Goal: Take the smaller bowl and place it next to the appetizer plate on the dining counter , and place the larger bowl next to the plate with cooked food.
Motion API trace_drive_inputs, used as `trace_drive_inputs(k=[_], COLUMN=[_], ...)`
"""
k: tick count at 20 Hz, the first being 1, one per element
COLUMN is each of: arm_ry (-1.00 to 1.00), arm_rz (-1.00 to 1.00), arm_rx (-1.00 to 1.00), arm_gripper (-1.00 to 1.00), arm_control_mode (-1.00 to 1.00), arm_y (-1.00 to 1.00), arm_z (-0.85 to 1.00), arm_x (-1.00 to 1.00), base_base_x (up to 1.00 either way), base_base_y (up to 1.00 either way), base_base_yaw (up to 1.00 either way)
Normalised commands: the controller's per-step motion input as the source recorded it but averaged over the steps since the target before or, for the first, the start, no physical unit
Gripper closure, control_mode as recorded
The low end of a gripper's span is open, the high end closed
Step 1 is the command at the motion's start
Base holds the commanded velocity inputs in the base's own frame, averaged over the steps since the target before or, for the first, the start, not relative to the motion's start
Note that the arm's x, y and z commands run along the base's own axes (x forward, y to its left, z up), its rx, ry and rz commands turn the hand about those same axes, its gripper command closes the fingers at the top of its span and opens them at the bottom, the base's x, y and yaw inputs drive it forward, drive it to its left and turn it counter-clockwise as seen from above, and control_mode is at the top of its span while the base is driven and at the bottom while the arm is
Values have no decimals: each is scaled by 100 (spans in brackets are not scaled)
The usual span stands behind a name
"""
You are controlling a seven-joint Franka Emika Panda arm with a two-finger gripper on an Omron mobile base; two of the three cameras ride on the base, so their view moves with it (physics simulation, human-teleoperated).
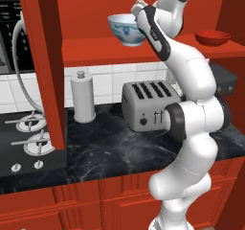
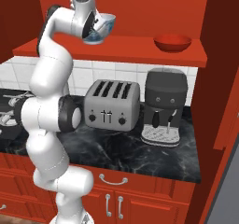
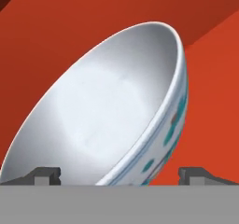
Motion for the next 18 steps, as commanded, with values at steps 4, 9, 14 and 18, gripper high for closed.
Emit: trace_drive_inputs(k=[4,9,14,18], arm_ry=[2,1,8,12], arm_rz=[0,-1,-8,-11], arm_rx=[0,-1,-5,-7], arm_gripper=[-100,-100,-100,-100], arm_control_mode=[-100,-100,-100,-100], arm_y=[0,0,0,0], arm_z=[0,-1,-12,-26], arm_x=[35,24,0,0], base_base_x=[0,0,0,0], base_base_y=[0,0,0,0], base_base_yaw=[0,0,0,0])
